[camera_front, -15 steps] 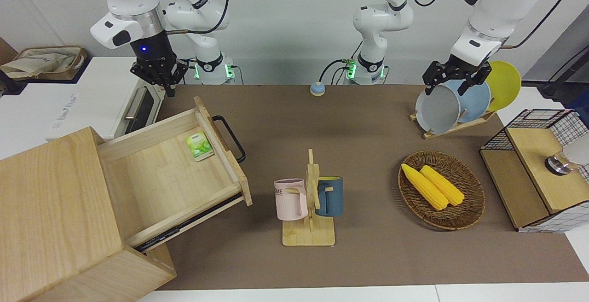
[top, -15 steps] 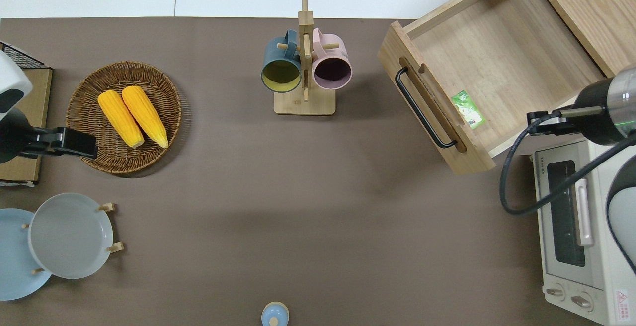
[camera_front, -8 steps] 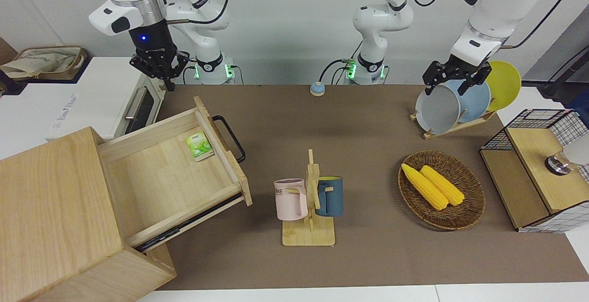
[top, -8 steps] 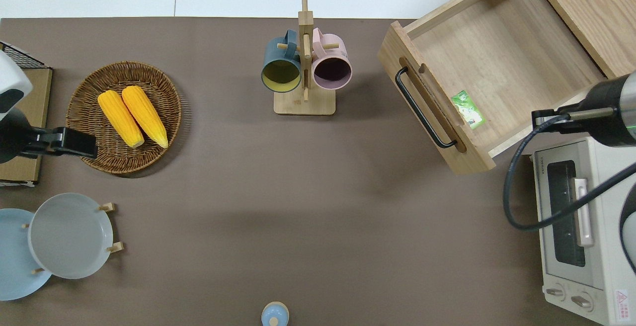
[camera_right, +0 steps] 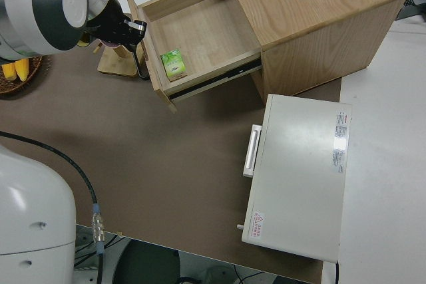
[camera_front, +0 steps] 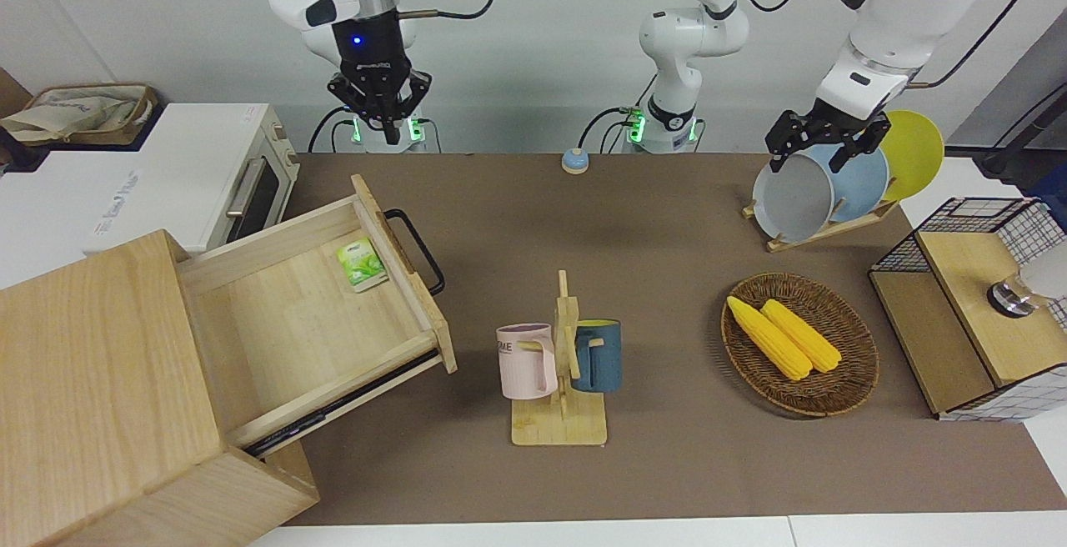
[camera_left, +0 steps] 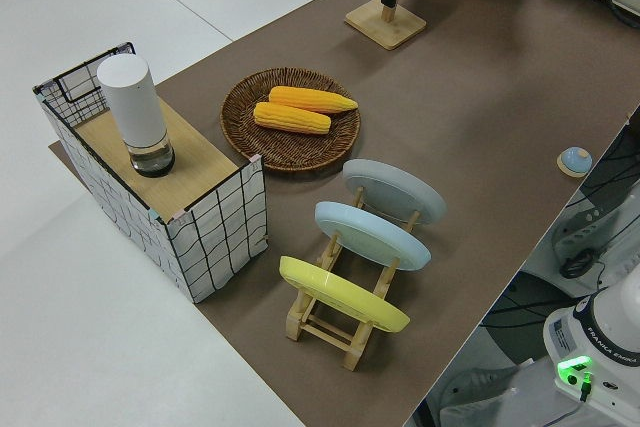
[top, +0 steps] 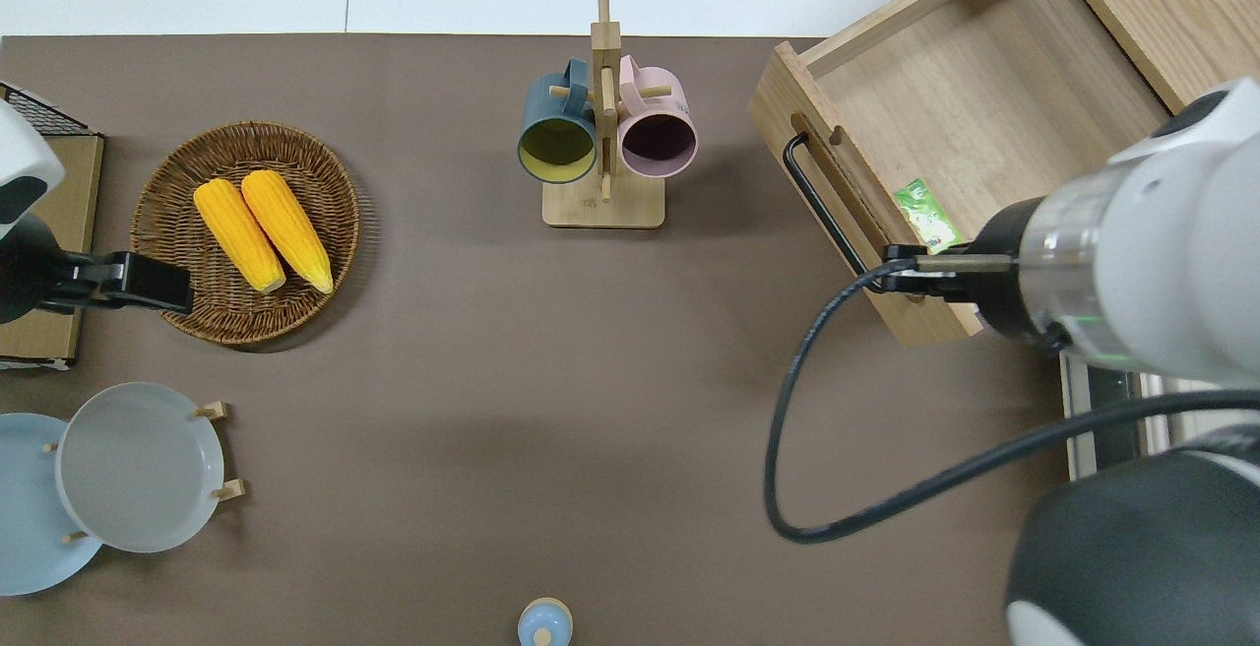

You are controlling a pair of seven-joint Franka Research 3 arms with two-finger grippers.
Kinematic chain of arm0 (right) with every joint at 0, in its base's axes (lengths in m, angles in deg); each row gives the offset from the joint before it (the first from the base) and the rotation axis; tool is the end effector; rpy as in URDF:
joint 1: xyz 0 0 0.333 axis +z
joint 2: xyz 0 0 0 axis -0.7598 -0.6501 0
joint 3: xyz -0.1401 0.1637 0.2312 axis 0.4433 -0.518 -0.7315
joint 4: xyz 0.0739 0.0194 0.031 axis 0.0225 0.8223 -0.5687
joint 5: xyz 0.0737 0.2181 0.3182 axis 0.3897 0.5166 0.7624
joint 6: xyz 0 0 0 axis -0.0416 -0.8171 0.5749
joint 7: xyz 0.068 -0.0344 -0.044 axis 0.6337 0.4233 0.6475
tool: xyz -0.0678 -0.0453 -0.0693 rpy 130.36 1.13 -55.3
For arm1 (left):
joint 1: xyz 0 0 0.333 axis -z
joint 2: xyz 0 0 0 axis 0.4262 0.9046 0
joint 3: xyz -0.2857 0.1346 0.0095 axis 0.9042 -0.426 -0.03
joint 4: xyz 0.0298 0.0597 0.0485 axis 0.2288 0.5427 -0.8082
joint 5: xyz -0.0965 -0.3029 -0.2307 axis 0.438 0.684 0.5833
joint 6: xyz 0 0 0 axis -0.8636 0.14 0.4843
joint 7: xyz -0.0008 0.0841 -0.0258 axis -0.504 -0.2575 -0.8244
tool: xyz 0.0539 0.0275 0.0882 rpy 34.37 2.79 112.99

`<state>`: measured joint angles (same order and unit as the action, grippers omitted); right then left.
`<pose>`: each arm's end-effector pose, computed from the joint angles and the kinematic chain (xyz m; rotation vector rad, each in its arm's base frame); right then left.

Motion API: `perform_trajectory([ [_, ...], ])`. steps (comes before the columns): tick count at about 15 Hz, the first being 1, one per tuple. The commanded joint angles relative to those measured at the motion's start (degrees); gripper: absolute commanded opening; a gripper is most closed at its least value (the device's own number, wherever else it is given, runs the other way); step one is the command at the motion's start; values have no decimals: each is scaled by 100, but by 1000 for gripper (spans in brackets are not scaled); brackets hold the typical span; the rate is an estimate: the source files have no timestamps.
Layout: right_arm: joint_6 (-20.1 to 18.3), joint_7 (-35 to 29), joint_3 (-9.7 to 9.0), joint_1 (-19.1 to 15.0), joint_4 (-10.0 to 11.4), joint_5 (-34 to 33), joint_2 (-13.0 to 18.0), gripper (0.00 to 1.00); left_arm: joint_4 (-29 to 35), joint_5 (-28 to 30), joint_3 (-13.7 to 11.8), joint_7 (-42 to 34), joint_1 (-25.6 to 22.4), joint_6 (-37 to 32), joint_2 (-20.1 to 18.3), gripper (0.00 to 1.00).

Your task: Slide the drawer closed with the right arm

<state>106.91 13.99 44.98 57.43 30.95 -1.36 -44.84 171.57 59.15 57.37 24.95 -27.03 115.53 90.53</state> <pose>0.5340 0.1818 0.6884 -3.1065 0.1692 -0.2354 0.5612 -0.0151 0.6260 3.1376 -0.0794 -0.0523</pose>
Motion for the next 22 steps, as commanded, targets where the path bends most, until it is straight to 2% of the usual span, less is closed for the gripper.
perform_trajectory([
  [1, 186, -1027, -6, 527, 3, -334, -192, 0, -149, -98, 37, -56, -22, -113, 65, 993],
  [4, 204, -1722, -15, 967, 29, -447, -569, 0, -149, -98, 37, -56, -22, -113, 65, 993],
  [5, 273, -2220, -6, 1090, 47, -509, -736, 0, -149, -98, 37, -56, -22, -113, 65, 993],
  [6, 474, -2817, -6, 1100, 73, -484, -842, 0, -140, -98, 37, -56, -22, -113, 65, 993],
  [7, 589, -3162, 2, 1091, 187, -448, -939, 0, -149, -98, 37, -56, -22, -113, 65, 993],
  [11, 617, -4568, 64, 986, 301, -28, -1220, 0, -149, -98, 37, -56, -22, -113, 65, 993],
  [13, 774, -5018, 81, 942, 459, 70, -1247, 0, -149, -98, 37, -56, -22, -113, 65, 993],
  [15, 1133, -5510, 82, 863, 627, 141, -1256, 0, -149, -98, 37, -56, -22, -113, 65, 993],
  [17, 1372, -5618, 160, 845, 776, 89, -1326, 0, -140, -98, 37, -56, -22, -113, 65, 993],
  [19, 1399, -5609, 327, 881, 794, 9, -1449, 0, -149, -98, 37, -56, -22, -113, 65, 993],
  [21, 1486, -5600, 397, 845, 785, -183, -1528, 0, -140, -98, 37, -56, -22, -113, 65, 993],
  [22, 1609, -5557, 572, 845, 785, -245, -1563, 0, -149, -98, 37, -56, -22, -113, 65, 993],
])
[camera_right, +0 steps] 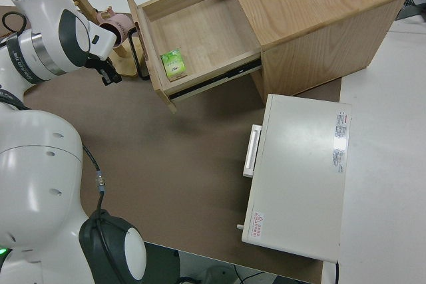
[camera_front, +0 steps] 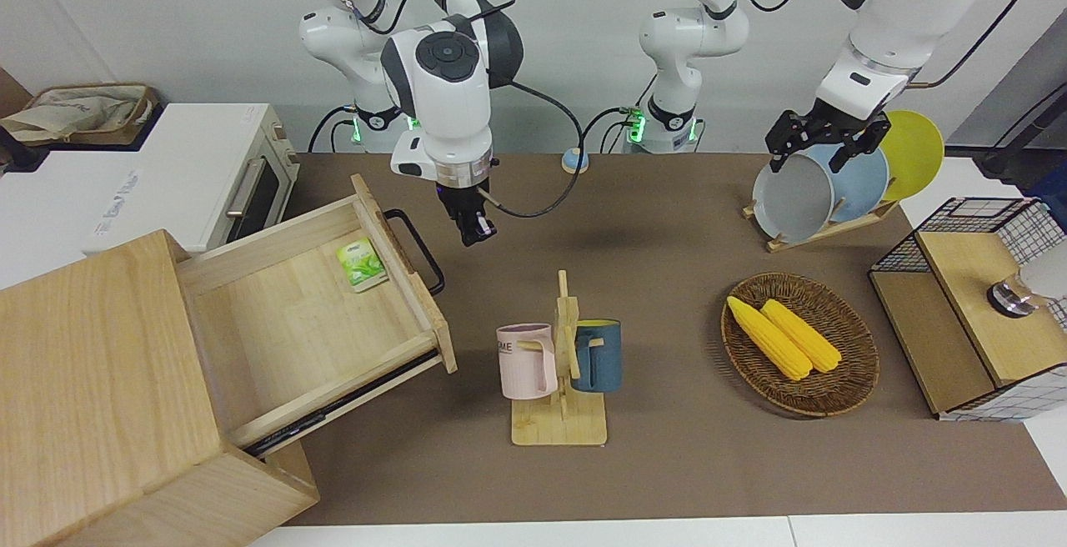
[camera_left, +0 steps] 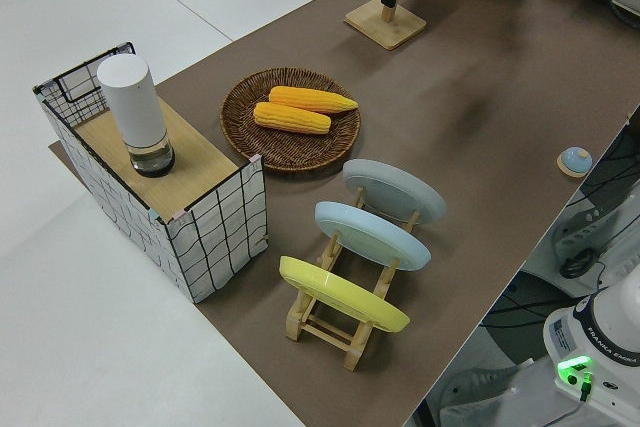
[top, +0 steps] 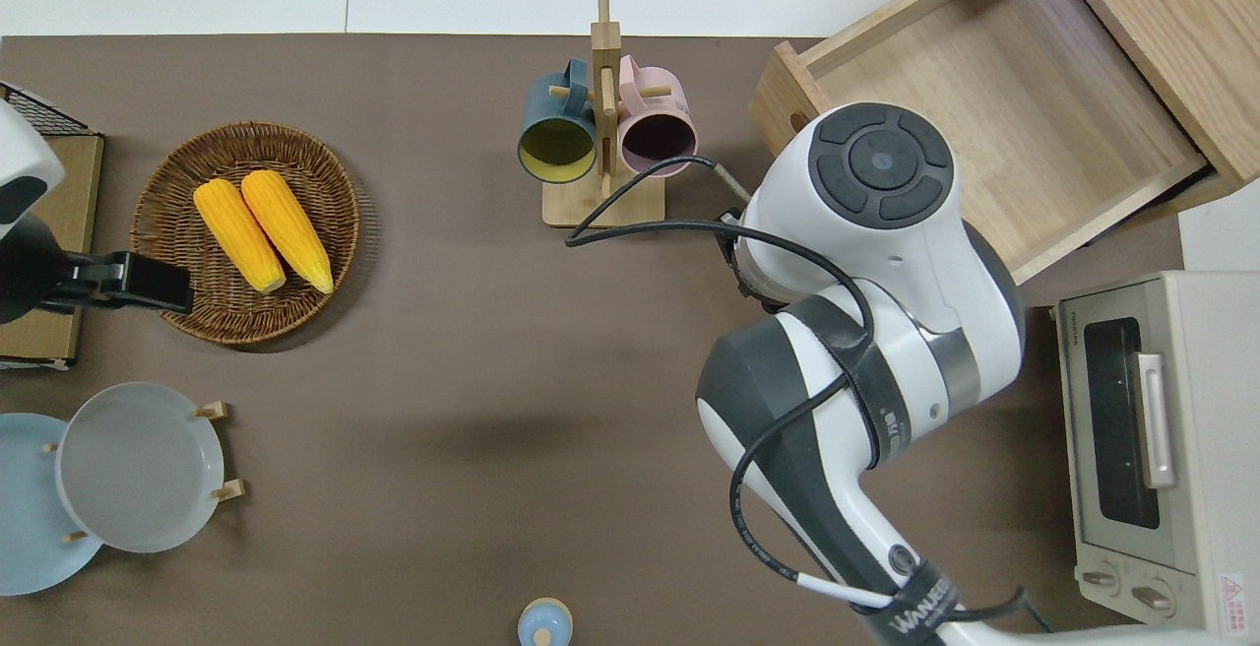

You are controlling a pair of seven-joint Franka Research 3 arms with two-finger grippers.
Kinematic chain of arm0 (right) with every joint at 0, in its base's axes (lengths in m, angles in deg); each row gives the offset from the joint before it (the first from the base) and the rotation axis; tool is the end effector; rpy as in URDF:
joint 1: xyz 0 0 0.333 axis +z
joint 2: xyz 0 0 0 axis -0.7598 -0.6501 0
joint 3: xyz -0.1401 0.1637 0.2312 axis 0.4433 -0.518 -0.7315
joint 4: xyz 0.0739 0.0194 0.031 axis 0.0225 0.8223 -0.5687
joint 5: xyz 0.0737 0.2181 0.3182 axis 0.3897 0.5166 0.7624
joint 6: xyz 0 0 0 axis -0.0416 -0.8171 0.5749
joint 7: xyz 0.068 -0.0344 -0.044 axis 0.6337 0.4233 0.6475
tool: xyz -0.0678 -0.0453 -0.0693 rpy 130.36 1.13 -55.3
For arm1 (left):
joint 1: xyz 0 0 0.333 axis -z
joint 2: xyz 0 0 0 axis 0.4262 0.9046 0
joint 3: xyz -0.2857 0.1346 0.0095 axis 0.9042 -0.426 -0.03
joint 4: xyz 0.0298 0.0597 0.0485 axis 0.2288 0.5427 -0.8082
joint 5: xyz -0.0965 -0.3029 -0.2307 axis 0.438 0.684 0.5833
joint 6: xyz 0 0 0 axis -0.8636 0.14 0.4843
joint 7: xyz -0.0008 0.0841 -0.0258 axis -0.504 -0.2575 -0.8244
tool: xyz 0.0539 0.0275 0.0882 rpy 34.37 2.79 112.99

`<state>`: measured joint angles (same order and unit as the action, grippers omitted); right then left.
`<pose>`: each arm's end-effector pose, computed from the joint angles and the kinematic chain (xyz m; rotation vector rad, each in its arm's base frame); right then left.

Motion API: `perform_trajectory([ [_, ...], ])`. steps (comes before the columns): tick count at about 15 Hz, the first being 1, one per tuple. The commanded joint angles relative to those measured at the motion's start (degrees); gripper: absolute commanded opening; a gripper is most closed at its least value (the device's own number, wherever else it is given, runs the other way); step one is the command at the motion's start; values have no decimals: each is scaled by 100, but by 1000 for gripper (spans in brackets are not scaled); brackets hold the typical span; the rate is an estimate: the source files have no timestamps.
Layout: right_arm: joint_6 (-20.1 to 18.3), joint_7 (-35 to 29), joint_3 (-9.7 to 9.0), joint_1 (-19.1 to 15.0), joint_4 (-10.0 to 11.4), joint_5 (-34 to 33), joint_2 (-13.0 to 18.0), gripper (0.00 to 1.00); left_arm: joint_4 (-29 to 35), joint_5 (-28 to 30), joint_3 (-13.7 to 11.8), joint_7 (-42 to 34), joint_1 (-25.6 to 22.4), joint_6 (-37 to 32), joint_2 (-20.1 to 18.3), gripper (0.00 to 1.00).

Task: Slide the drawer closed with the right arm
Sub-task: 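Push the wooden drawer away from the robot with the right arm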

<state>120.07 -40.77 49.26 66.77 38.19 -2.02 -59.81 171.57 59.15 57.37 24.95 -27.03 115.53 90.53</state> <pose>0.5963 0.2575 0.4902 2.7678 -1.4489 0.0139 0.5612 -0.0151 0.6260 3.1376 -0.0794 -0.0523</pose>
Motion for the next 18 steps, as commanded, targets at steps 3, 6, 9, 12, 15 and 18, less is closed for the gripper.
perform_trajectory([
  [3, 469, -10, 216, -106, 44, -207, -242, 0, -140, -98, 37, -55, -22, -113, 65, 993],
  [6, 655, -1, 338, -106, 0, -382, -391, 0, -140, -98, 37, -55, -22, -113, 65, 993],
  [9, 812, 103, 426, -132, -35, -383, -418, 0, -140, -98, 37, -55, -22, -113, 65, 993],
  [12, 848, 385, 515, -237, -105, -383, -427, 0, -140, -98, 37, -55, -22, -113, 65, 993],
  [15, 857, 464, 541, -404, -193, -383, -444, 0, -149, -98, 37, -55, -22, -113, 65, 993],
  [18, 1084, 1087, 541, -553, -273, -374, -506, 0, -149, -98, 37, -55, -22, -113, 65, 993],
])
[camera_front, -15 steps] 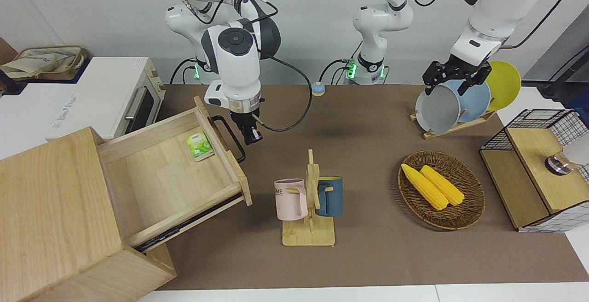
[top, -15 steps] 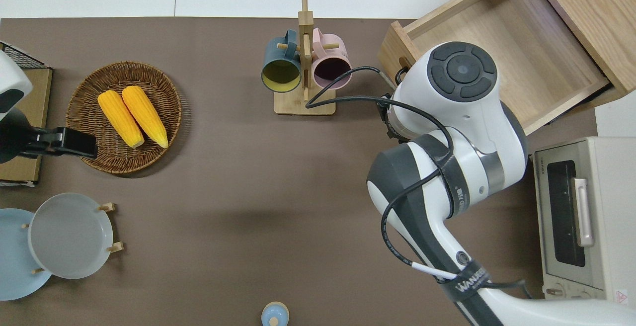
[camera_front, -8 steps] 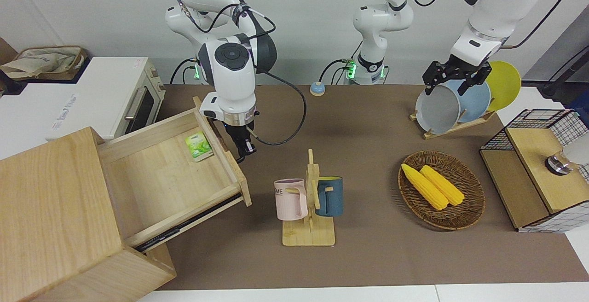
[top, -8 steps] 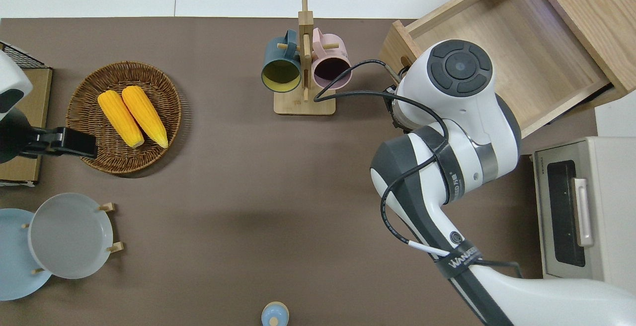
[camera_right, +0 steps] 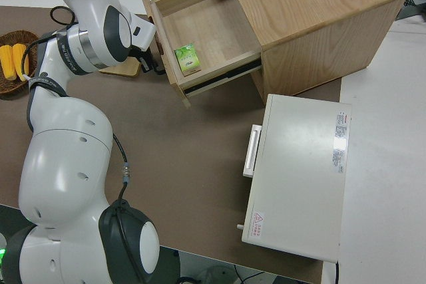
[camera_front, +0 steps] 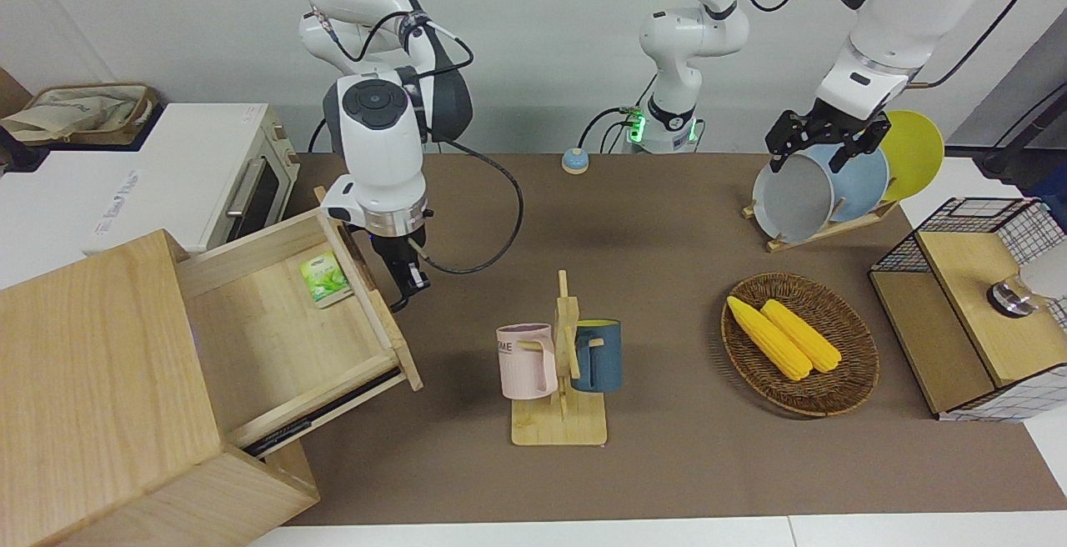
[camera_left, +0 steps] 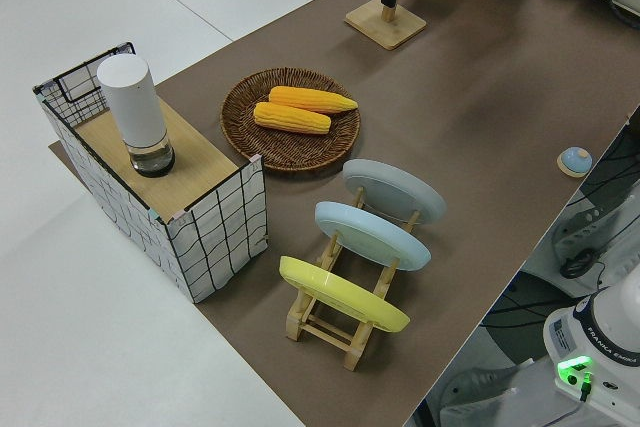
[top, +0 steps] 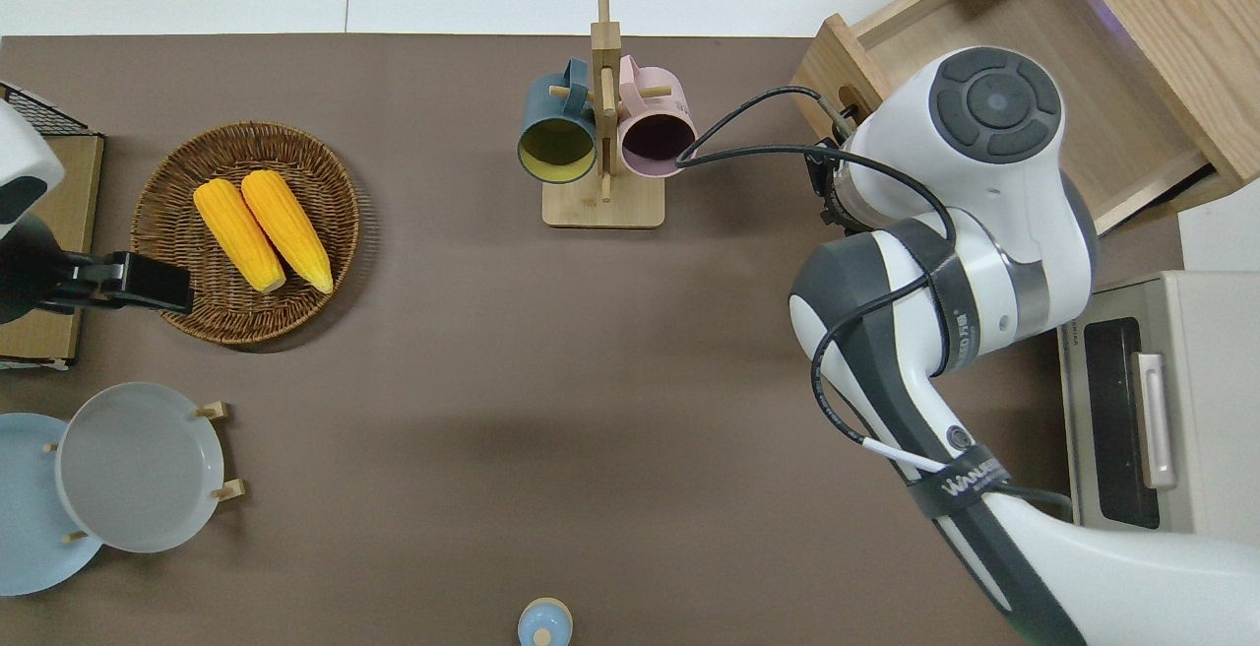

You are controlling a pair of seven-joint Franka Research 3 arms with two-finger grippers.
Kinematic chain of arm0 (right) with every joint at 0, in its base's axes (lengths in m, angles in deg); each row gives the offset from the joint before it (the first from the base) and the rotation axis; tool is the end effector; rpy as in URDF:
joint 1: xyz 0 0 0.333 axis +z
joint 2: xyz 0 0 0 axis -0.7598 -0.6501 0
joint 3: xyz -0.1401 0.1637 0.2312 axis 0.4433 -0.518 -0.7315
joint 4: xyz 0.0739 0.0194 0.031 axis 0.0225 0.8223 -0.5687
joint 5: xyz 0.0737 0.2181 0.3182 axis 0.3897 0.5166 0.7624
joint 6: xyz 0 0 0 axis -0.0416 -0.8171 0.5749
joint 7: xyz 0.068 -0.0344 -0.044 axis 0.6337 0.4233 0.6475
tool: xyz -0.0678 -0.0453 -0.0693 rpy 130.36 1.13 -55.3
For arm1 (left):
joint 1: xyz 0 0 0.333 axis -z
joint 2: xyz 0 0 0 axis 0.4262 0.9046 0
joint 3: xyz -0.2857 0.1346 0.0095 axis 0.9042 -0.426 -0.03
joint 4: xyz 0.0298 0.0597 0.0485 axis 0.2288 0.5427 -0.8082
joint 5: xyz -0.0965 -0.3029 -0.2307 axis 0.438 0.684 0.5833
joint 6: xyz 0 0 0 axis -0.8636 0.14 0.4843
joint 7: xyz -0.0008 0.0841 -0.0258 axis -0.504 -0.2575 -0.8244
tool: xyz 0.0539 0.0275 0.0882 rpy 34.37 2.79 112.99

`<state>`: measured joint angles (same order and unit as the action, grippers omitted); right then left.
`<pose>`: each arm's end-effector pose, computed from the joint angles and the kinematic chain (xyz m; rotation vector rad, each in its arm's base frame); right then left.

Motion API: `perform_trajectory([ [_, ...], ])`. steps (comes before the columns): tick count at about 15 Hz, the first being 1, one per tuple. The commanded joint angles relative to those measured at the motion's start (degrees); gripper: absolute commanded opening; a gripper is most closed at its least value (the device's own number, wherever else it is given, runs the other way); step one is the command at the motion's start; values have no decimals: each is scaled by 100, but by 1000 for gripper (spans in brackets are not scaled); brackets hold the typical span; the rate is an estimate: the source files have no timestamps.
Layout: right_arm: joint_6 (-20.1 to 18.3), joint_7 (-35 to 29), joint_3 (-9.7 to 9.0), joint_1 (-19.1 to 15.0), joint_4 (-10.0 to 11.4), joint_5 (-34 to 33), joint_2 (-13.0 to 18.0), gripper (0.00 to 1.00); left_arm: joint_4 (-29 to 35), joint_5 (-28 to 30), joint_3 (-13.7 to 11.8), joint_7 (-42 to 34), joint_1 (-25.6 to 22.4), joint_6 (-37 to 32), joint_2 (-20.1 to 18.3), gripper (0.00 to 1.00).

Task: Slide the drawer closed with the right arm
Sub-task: 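Push the wooden drawer away from the robot with the right arm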

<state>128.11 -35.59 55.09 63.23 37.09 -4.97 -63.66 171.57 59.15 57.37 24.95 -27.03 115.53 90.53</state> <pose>0.6553 0.1684 0.4669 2.7361 -1.5164 0.1930 0.5612 -0.0151 0.6260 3.1376 -0.0794 -0.0523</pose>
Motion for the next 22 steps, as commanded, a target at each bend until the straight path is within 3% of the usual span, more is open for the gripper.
perform_trajectory([
  [1, 404, 596, -42, -261, -172, -70, -129, 0, -140, -98, 37, -56, -22, -113, 65, 993],
  [8, 545, 903, -42, -665, -216, -87, -173, 0, -140, -98, 37, -56, -22, -113, 65, 993],
  [15, 1125, 1132, -59, -1069, -216, -87, -226, 0, -149, -98, 37, -56, -22, -113, 65, 993],
  [22, 1205, 1641, -147, -1535, -330, -17, -279, 0, -149, -98, 37, -56, -22, -113, 65, 993],
])
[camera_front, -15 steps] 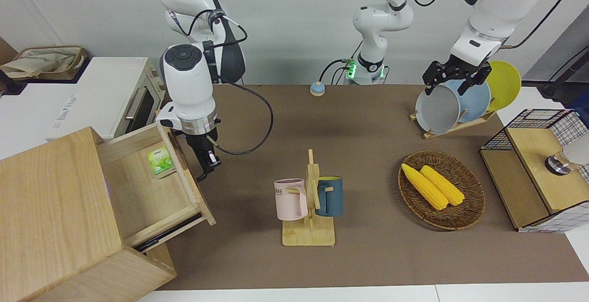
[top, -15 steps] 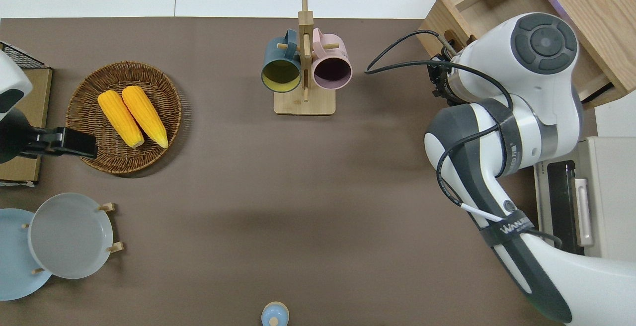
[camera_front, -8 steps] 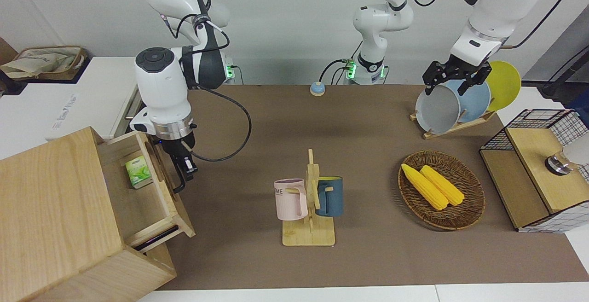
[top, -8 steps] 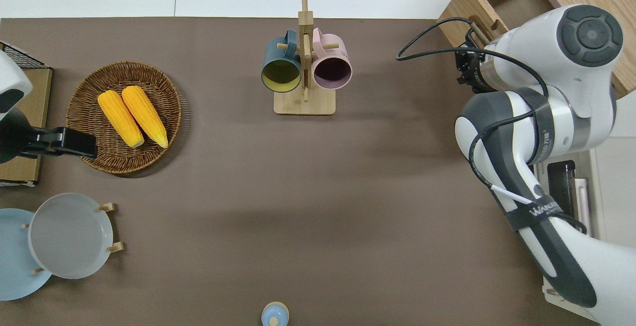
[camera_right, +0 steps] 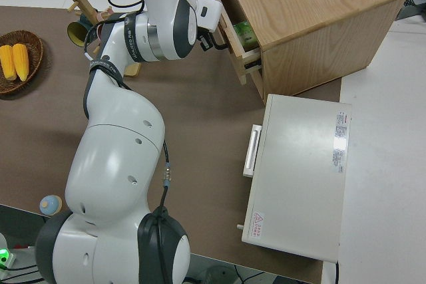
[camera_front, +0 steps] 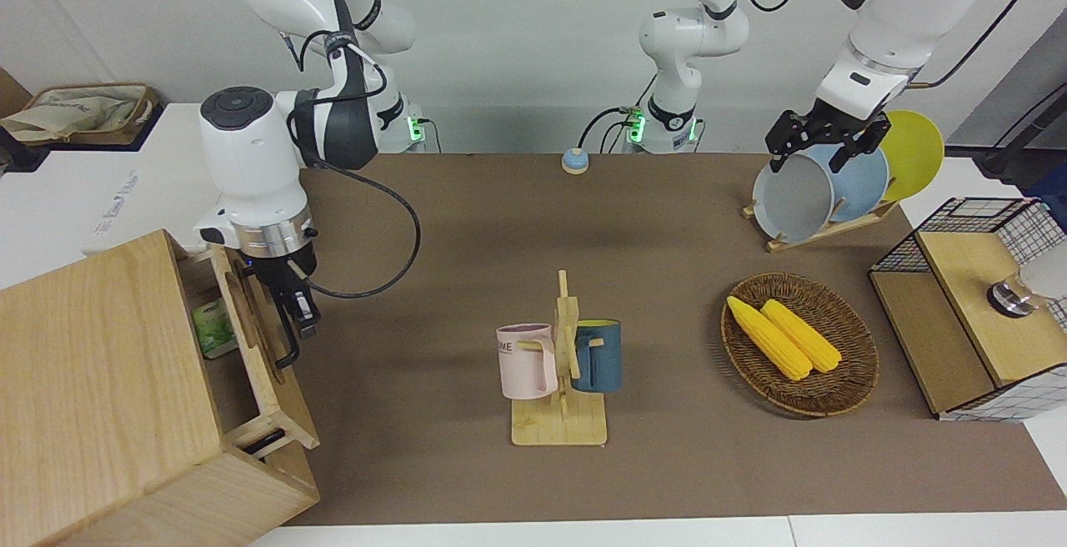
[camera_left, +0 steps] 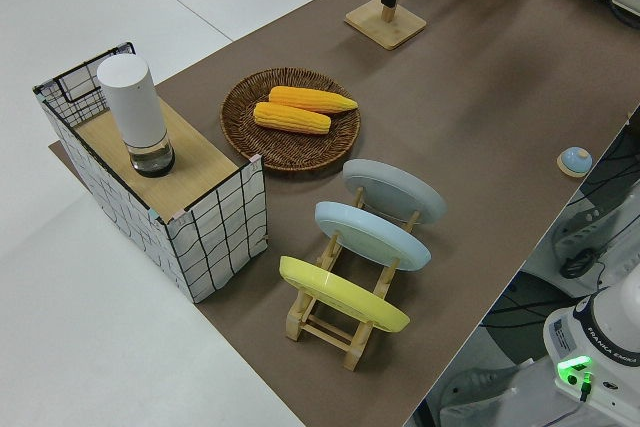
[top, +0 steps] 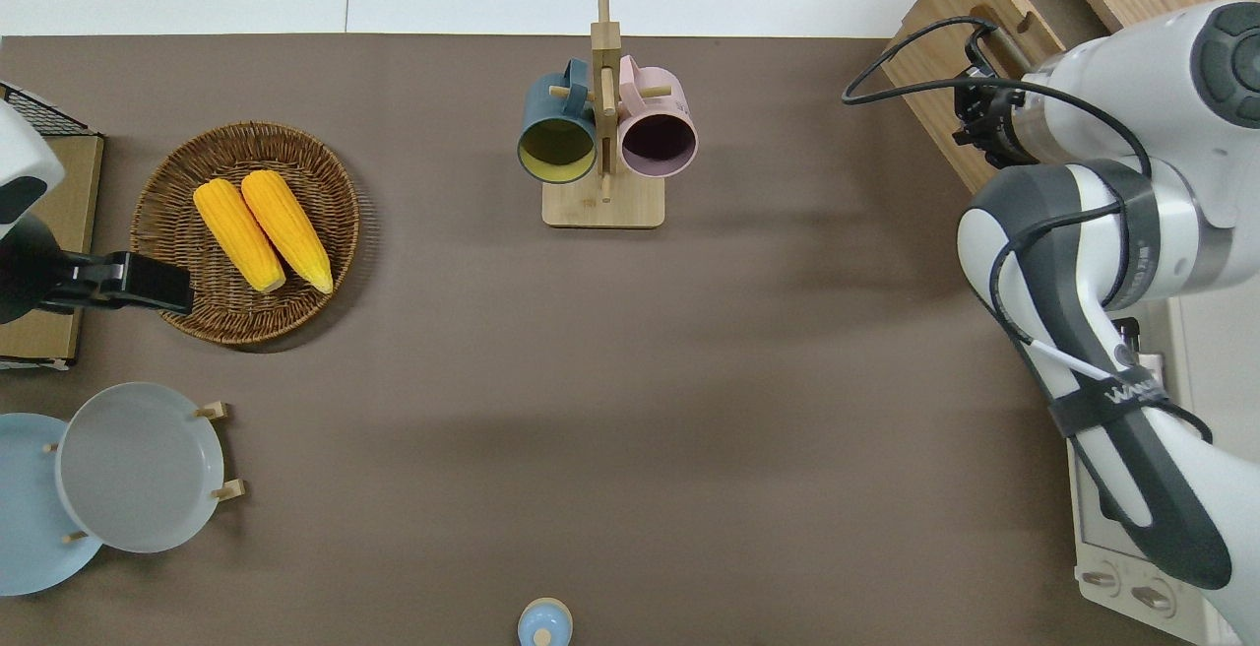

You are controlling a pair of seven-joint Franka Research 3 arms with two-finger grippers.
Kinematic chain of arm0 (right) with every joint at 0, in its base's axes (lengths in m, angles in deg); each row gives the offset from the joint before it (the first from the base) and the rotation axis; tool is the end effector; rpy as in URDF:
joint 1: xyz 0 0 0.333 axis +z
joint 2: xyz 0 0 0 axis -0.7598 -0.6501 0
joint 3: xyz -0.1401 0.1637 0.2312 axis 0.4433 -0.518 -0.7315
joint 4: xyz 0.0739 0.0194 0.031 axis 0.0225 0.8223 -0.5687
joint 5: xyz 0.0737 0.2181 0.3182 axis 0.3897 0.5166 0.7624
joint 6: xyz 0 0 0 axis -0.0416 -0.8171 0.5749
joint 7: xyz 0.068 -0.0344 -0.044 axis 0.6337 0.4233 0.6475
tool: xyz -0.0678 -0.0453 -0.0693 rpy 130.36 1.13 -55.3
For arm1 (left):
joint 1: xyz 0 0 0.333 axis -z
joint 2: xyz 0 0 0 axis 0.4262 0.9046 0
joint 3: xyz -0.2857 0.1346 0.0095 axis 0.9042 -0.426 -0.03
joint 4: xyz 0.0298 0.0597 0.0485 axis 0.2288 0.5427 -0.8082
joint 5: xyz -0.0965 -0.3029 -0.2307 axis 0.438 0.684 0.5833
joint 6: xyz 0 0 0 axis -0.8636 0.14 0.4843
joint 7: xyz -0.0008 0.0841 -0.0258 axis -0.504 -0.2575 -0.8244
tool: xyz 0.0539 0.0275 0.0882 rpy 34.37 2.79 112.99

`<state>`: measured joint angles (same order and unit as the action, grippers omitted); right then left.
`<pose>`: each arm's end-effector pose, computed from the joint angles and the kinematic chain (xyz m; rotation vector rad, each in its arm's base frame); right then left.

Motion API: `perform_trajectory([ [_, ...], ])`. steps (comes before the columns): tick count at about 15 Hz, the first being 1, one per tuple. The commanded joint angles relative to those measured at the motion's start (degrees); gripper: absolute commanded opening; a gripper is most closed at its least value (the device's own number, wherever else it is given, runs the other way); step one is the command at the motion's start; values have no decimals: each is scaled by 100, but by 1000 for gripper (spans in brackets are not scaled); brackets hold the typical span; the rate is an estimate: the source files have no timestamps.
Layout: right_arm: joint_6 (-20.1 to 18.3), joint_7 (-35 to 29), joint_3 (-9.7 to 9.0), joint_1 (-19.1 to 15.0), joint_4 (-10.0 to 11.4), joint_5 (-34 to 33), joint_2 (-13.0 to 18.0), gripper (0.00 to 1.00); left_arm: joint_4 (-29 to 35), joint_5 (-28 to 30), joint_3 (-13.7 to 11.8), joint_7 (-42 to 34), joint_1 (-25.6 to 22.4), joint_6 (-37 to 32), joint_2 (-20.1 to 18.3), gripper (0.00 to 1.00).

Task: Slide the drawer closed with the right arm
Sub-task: 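Push the wooden drawer away from the robot with the right arm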

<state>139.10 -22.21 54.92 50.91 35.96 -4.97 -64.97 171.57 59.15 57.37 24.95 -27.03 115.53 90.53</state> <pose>0.6988 0.0298 0.4810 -2.6825 1.4345 -0.4212 0.5612 -0.0151 0.6260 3.1376 -0.0794 -0.0523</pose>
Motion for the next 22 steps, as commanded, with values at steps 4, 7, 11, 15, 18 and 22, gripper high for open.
perform_trajectory([
  [4, 114, 533, -245, -497, -295, 26, -210, 0, -140, -98, 37, -55, -22, -113, 65, 993],
  [7, 114, 656, -332, -629, -348, 26, -245, 0, -149, -98, 37, -55, -22, -113, 65, 993],
  [11, 175, 814, -420, -779, -366, 26, -289, 0, -140, -98, 37, -55, -22, -113, 65, 993],
  [15, 193, 841, -456, -875, -383, 26, -350, 0, -149, -98, 37, -55, -22, -113, 65, 993],
  [18, 193, 1060, -456, -963, -392, 26, -351, 0, -149, -98, 37, -55, -22, -113, 65, 993],
  [22, 193, 1105, -658, -1113, -392, 18, -359, 0, -149, -98, 37, -55, -22, -113, 65, 993],
])
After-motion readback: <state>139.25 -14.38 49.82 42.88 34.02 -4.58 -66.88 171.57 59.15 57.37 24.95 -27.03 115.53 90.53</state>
